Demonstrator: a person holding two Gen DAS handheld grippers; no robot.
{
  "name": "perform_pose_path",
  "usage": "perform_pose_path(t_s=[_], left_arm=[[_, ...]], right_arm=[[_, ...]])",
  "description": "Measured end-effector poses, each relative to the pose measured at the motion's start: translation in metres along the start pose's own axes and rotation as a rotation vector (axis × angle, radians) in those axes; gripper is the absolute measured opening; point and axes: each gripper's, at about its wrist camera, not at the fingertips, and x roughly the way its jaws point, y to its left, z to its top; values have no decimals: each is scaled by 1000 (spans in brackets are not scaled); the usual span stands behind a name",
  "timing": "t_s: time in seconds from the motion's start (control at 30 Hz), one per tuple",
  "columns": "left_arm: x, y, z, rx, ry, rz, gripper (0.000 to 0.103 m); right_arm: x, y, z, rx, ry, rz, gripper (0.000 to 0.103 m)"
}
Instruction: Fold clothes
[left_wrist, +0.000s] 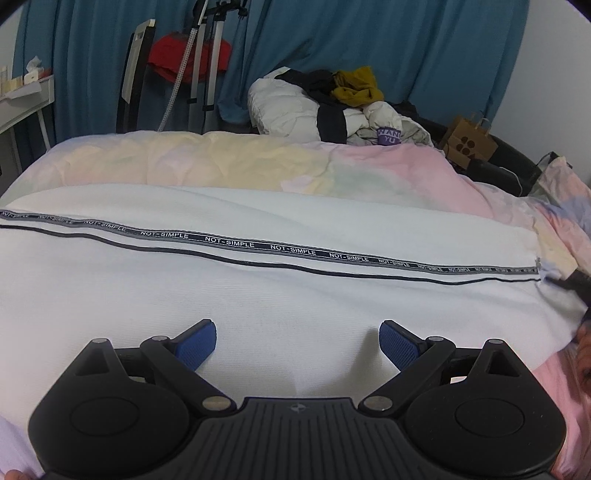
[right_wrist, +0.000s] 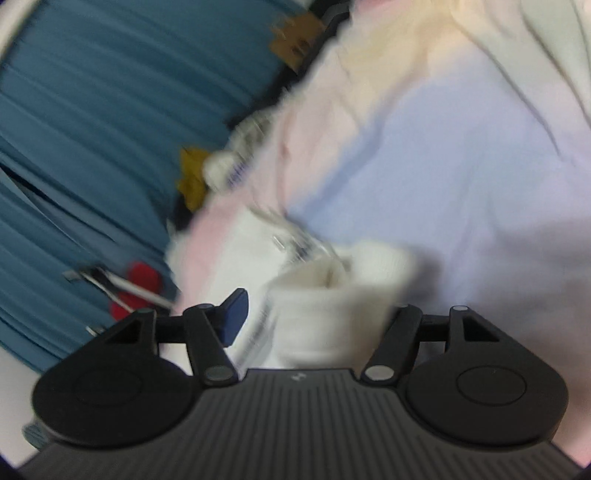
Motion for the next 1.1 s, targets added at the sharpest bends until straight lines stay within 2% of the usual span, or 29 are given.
perform_pose_path(t_s=[0.07, 0.13, 0.17, 0.2, 0.23, 0.27, 0.3, 0.43, 0.57, 0.67, 0.8, 0.9, 1.1], left_arm=[[0, 1, 1, -20, 3, -5, 96], [0, 2, 2, -29, 4, -9, 96], [0, 1, 2, -32, 4, -9, 96], [0, 1, 3, -36, 3, -10, 96], [0, 1, 3, -38, 3, -10, 96], [0, 0, 3, -38, 3, -10, 96], [0, 0, 3, -37, 1, -10, 96], [-5, 2, 3, -42, -22, 4, 96], [-10, 6, 5, -45, -59, 38, 96], [-10, 7, 5, -28, -72, 86, 96], [2, 3, -3, 51, -16, 165, 97], [11, 0, -9, 84, 17, 183, 99], [21, 0, -16, 108, 25, 185, 103]], right_arm=[[5, -1, -2, -1, -1, -18, 64], [6, 6, -2, 3, -8, 0, 63], [7, 9, -2, 5, -11, 11, 56], [8, 14, -3, -5, -17, 16, 43], [8, 20, -3, -30, -23, 2, 36], [8, 26, -4, -60, -29, -20, 20], [7, 28, -3, -66, -38, -31, 13], [-3, 29, 5, -40, -84, -44, 11], [-21, 43, 13, -51, -150, 1, 11], [-31, 54, 13, -79, -193, 1, 11], [-24, 48, 13, -73, -180, -33, 11], [-23, 41, 12, -75, -165, -47, 11], [-27, 45, 9, -99, -163, -62, 11]])
